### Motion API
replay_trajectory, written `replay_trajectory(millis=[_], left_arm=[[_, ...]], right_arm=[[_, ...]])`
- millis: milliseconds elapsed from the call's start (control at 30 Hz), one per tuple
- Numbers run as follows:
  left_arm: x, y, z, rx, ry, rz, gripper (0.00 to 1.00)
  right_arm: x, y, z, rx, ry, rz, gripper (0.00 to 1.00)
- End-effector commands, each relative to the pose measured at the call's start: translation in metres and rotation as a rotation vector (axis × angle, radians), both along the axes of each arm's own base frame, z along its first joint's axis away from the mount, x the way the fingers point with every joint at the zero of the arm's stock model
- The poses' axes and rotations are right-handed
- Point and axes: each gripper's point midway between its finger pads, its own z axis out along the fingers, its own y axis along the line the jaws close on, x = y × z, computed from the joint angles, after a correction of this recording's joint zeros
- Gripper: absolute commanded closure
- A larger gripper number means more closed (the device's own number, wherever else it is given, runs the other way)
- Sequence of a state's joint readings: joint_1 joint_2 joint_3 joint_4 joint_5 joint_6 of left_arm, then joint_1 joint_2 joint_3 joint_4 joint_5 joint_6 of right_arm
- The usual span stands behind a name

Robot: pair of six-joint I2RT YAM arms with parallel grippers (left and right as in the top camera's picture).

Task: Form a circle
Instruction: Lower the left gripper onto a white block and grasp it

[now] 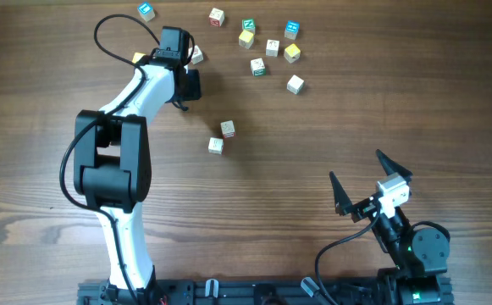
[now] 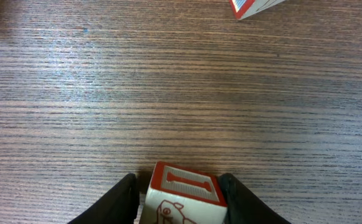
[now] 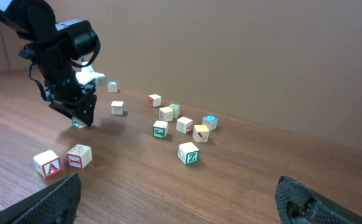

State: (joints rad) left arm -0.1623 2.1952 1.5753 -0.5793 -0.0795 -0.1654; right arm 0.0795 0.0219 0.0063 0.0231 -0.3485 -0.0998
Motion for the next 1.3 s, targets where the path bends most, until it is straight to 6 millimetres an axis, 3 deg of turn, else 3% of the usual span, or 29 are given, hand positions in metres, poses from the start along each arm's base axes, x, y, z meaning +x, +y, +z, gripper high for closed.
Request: replay_trajectory(millis=[0, 167, 333, 400, 500, 700, 833, 933, 1100, 1267], left_arm=[[0.005, -0.002, 0.031, -0.019, -0.061, -0.007, 0.59], [0.001, -0.007, 0.053, -0.024, -0.085, -0.019, 0.59], [-0.008, -0.033, 0.088, -0.032, -0.130, -0.074, 0.58], [-0.009, -0.033, 0.090, 0.002, -0.135, -0.071, 0.50], [-0.008, -0.023, 0.081, 0.041, -0.122, -0.048, 0.43], [-0.006, 0.010, 0.041, 0.057, -0.043, 0.015, 0.36], [-0.008, -0.002, 0.022, -0.017, 0.002, -0.053, 0.33], [-0.002, -0.005, 0.022, -0.022, -0.021, -0.063, 0.32], [0.000, -0.005, 0.022, -0.024, -0.030, -0.061, 0.46], [-0.003, -0.005, 0.018, -0.022, -0.019, -0.062, 0.45]], right_arm=[[-0.001, 0.002, 0.002, -0.004, -0.010, 0.011, 0.00], [-0.001, 0.002, 0.002, -0.004, -0.010, 0.011, 0.00], [-0.001, 0.002, 0.002, -0.004, -0.010, 0.011, 0.00], [-0.001, 0.002, 0.002, -0.004, -0.010, 0.011, 0.00], [-0.001, 0.002, 0.002, -0.004, -0.010, 0.011, 0.00], [-0.001, 0.002, 0.002, -0.004, -0.010, 0.011, 0.00], [-0.001, 0.002, 0.002, -0.004, -0.010, 0.011, 0.00], [-0.001, 0.002, 0.002, -0.004, -0.010, 0.011, 0.00], [-0.001, 0.002, 0.002, -0.004, -0.010, 0.011, 0.00], [-0.001, 0.002, 0.002, -0.004, -0.010, 0.011, 0.00]])
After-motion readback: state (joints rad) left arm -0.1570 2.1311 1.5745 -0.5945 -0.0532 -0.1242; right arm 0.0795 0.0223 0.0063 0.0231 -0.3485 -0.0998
